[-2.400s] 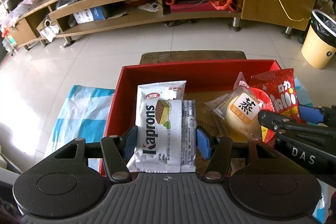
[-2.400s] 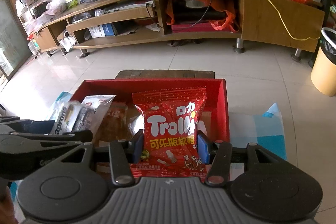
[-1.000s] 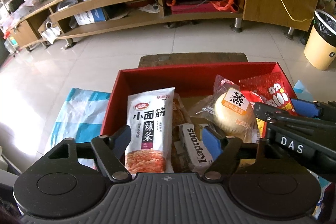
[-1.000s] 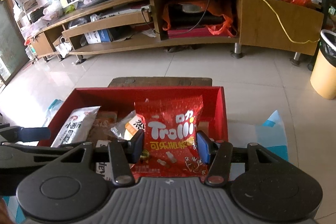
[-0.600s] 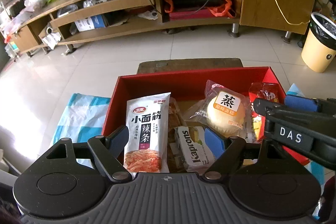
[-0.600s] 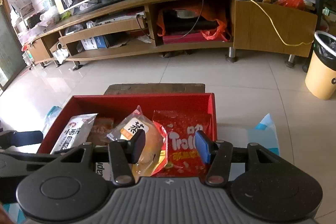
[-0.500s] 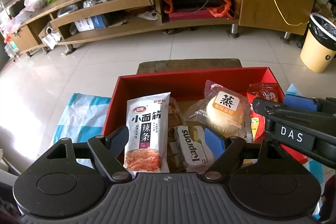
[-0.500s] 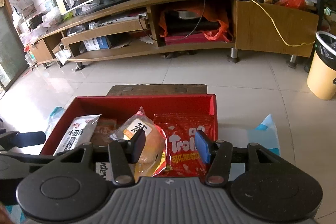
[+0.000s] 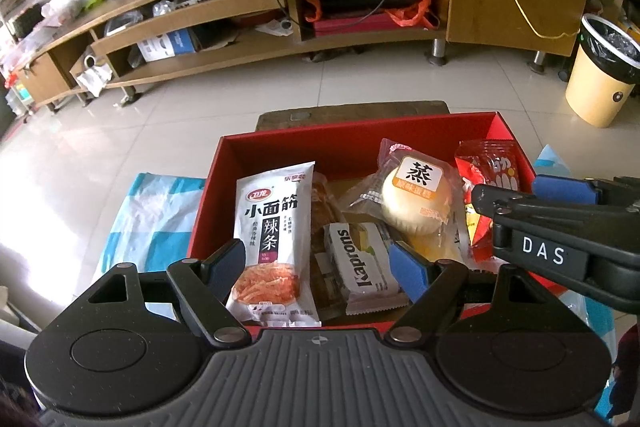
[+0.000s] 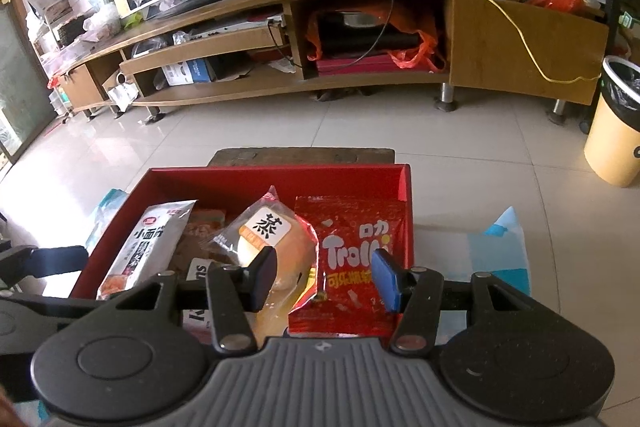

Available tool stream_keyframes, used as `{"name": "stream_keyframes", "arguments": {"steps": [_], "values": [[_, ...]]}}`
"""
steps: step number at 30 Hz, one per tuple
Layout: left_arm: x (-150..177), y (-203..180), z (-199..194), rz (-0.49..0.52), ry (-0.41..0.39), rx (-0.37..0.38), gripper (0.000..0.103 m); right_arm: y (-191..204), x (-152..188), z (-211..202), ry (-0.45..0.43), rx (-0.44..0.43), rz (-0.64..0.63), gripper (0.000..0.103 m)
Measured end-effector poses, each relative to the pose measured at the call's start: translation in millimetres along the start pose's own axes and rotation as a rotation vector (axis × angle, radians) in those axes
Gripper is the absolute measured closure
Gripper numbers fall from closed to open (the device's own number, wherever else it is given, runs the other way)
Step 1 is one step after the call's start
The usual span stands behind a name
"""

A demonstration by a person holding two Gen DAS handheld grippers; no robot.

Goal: Organize snacks
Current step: 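Move the left tool over the sausage packet while the right tool moves over the waffle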

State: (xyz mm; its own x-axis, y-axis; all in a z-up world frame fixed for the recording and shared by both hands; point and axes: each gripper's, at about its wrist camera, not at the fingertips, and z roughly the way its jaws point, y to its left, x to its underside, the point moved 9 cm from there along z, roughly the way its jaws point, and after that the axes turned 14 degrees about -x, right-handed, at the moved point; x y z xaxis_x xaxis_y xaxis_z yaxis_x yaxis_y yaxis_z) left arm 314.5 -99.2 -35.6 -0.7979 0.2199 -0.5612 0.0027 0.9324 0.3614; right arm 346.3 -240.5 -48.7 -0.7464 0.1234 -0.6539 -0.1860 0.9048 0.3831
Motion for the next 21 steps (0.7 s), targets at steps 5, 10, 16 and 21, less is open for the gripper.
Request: {"name": "stream_keyframes", "arguments": {"steps": [5,10,16,21], "values": [[1.9,1.6,-0.5,-0.005,0.003,0.003,0.019,-0.9,0.4,-3.3,-0.001,0.005,0.003,0.054],[4.0,4.8,-5.3,-0.016,0.004,0.009,0.019,0.2,1.0,-9.9,-0.006,0.011,0.006,0.054],[10.1,9.0,-14.3,-0.024,-0.001,0.02,0.018,6.3,4.2,-22.0,-0.01,0.015,0.001,0.054],[18.8,12.5,-19.3,-0.027,0.007,0.028,0.018,9.2,11.4,-35.6,-0.016,0.015,0.014,0.054]]}}
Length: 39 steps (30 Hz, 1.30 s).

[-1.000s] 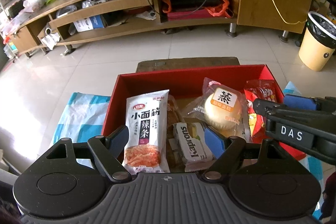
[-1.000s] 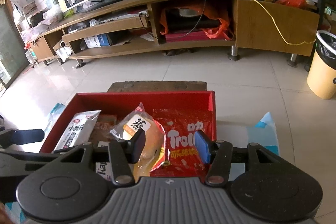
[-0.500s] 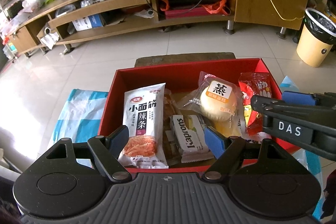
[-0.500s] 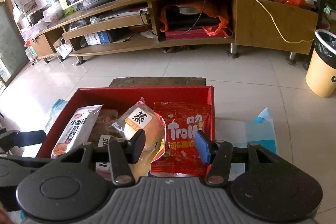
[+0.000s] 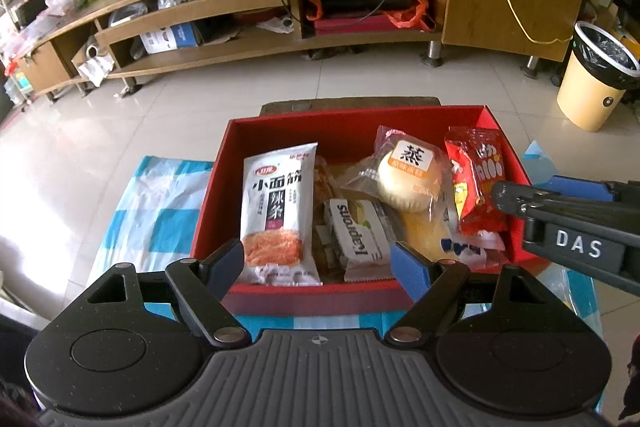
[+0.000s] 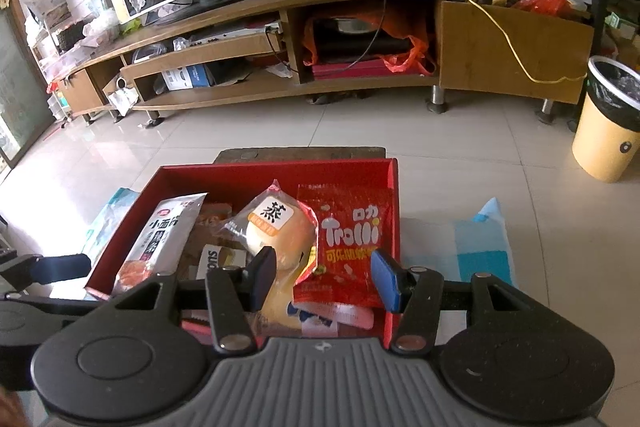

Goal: Organize snacks
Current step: 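Move the left tool over the sausage packet while the right tool moves over the waffle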

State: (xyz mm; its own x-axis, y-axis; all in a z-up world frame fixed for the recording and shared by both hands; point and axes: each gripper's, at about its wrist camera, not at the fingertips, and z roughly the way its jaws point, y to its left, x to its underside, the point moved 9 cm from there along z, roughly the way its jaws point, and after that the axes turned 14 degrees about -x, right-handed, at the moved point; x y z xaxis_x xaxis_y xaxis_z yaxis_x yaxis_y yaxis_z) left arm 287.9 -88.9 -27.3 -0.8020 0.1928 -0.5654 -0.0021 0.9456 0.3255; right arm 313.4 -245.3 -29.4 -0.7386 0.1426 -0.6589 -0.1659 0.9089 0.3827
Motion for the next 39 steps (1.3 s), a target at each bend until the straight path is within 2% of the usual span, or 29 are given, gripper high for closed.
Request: {"name": "stream_keyframes", "arguments": {"steps": [13,39], "values": [[26.7,6.1,-16.0,-0.01,0.015,0.02,0.017,-2.5,30.1,-25.9,0.011,-0.011,0.07,0.054],[80.9,-0.3,-26.6,0.022,0.077,0.028,0.017,-6.6,77.1,-50.5,0.065,0.009,0.095,0.053]]}}
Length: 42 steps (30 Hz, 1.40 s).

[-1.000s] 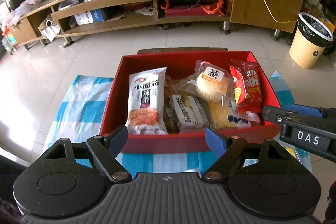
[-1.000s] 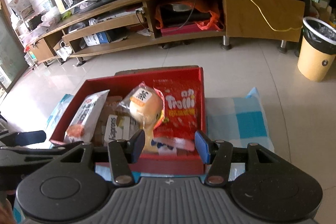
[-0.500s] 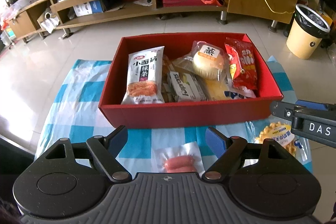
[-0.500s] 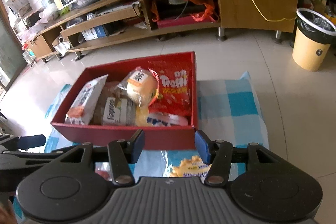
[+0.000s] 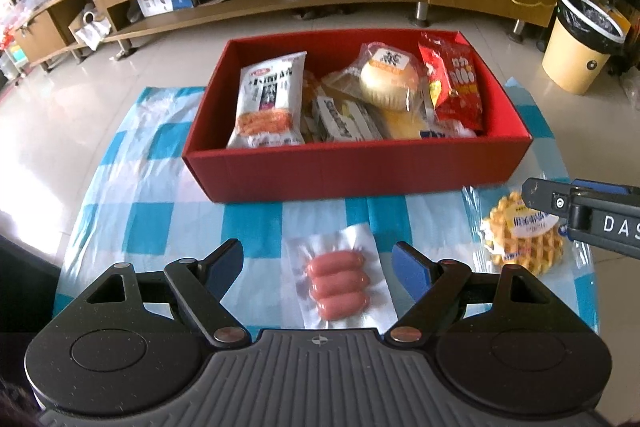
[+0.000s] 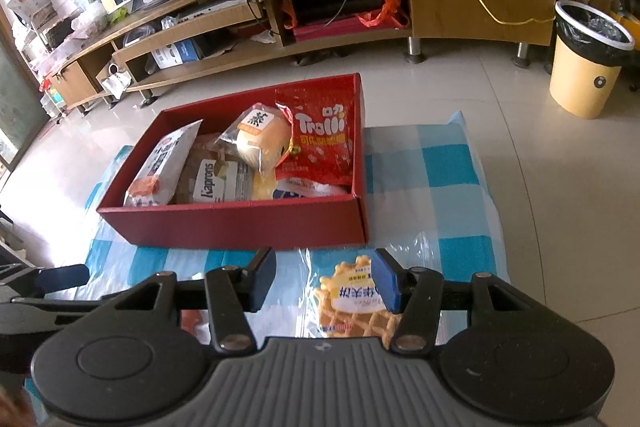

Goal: Organize snacks
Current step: 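Move the left tool over the sausage packet while the right tool moves over the waffle, then close the left tool on the sausage packet while the right tool closes on the waffle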

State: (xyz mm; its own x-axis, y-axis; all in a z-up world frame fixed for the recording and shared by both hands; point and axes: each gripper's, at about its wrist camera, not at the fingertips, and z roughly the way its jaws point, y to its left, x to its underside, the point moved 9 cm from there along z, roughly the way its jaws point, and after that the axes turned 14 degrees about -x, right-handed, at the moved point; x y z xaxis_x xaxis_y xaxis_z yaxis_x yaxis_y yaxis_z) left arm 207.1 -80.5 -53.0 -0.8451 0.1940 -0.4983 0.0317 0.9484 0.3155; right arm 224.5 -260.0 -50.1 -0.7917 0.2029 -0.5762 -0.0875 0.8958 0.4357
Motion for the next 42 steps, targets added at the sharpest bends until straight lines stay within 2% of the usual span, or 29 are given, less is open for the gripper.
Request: {"name": "stream_keyframes", "arguments": {"steps": [2,13,20,27,30,32,34,42], "values": [[3.7,-0.9,0.9,0.005,0.005,-0.004,0.017,-1.5,3.9,-0.5,0.008,0.004,0.003,0.049],[25.5,-6.6,18.3,0.011,0.08,0.002,0.017,-10.1,17.1,-2.0,0.043,0.012,0.015,0.048],[27.6,-11.3,41.7,-0.063,0.173,0.048,0.016,-18.9,21.8,-1.5,0.056,0.013,0.031,0.048],[31.1,-17.4,64.7,-0.085,0.229,0.034,0.016,-23.7,26.2,3.9,0.077,0.014,0.034,0.048],[33.9,-19.3,63.6,-0.062,0.222,0.037,0.021,-25.0,25.9,4.4,0.079,0.015,0.036,0.048],[36.4,-20.3,59.1,-0.042,0.216,0.048,0.032,-24.4,24.6,4.0,0.075,0.017,0.034,0.048],[40.2,-19.7,55.2,-0.028,0.21,0.05,0.036,-22.0,23.5,3.5,0.072,0.015,0.028,0.048],[66.1,-7.6,38.3,0.007,0.22,0.081,0.043,-13.0,23.7,-1.6,0.068,0.0,-0.009,0.048]]}}
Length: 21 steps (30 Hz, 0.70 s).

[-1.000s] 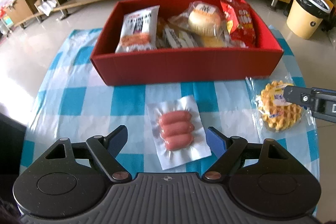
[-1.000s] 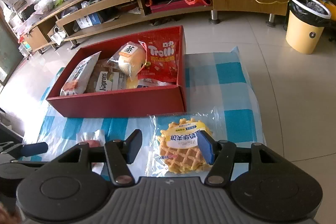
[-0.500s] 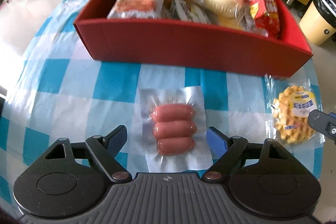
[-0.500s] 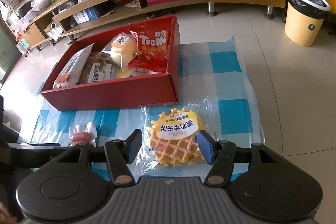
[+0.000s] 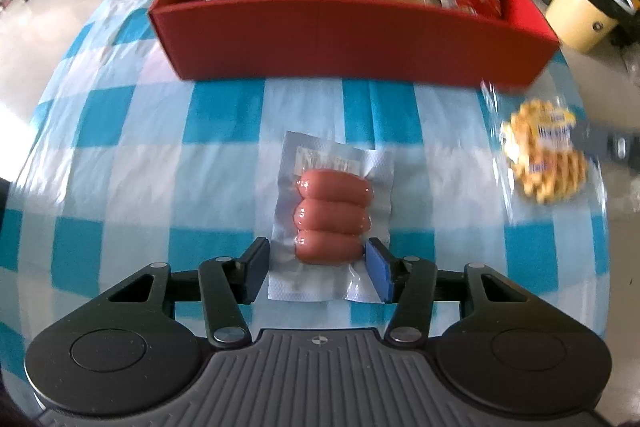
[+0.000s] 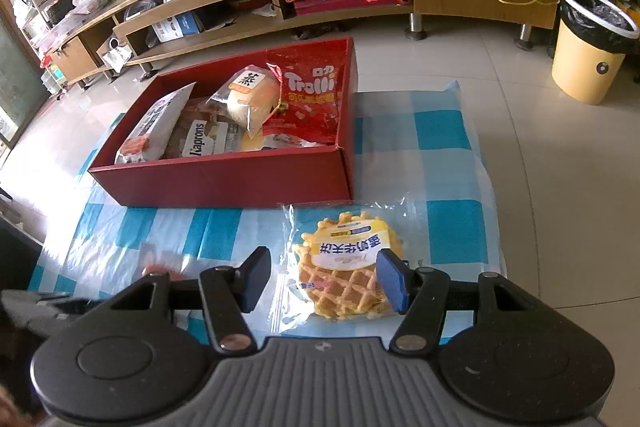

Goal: Organize snacks
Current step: 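Close the left tool on the sausage packet while the right tool closes on the waffle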

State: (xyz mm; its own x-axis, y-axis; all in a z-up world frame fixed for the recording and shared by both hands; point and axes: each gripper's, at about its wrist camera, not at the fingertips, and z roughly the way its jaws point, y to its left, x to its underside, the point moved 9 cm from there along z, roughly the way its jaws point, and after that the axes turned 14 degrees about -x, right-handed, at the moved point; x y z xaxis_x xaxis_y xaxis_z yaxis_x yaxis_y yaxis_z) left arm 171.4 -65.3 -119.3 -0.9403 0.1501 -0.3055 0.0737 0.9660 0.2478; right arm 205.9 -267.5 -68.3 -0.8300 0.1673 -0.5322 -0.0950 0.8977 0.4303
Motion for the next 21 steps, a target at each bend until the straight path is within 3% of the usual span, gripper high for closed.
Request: {"name": "stream_keyframes", "arguments": {"steps": [7,11,13,15,17,21], "values": [[22.0,11.2,-12.1,0.02,-0.002,0.028,0.046,1.7,-1.5,-1.8,-0.006,-0.01,-0.001,0.048],[23.5,18.5,-22.7,0.003,-0.016,0.067,0.061,3.5,0.2,-0.5,0.0,-0.007,-0.015,0.048],[22.8,22.3,-24.8,-0.005,-0.019,0.084,0.064,0.8,0.7,0.6,0.003,0.001,-0.011,0.048],[22.4,21.6,-24.2,0.005,-0.022,0.088,0.057,-2.3,1.6,2.2,0.01,0.007,-0.002,0.048],[19.3,23.9,-19.6,-0.014,-0.022,0.069,0.018,-4.1,2.7,3.9,0.014,0.008,0.005,0.048],[1.9,25.2,-28.0,0.026,-0.097,0.031,0.016,-2.4,3.1,6.6,0.02,0.009,0.0,0.048]]}}
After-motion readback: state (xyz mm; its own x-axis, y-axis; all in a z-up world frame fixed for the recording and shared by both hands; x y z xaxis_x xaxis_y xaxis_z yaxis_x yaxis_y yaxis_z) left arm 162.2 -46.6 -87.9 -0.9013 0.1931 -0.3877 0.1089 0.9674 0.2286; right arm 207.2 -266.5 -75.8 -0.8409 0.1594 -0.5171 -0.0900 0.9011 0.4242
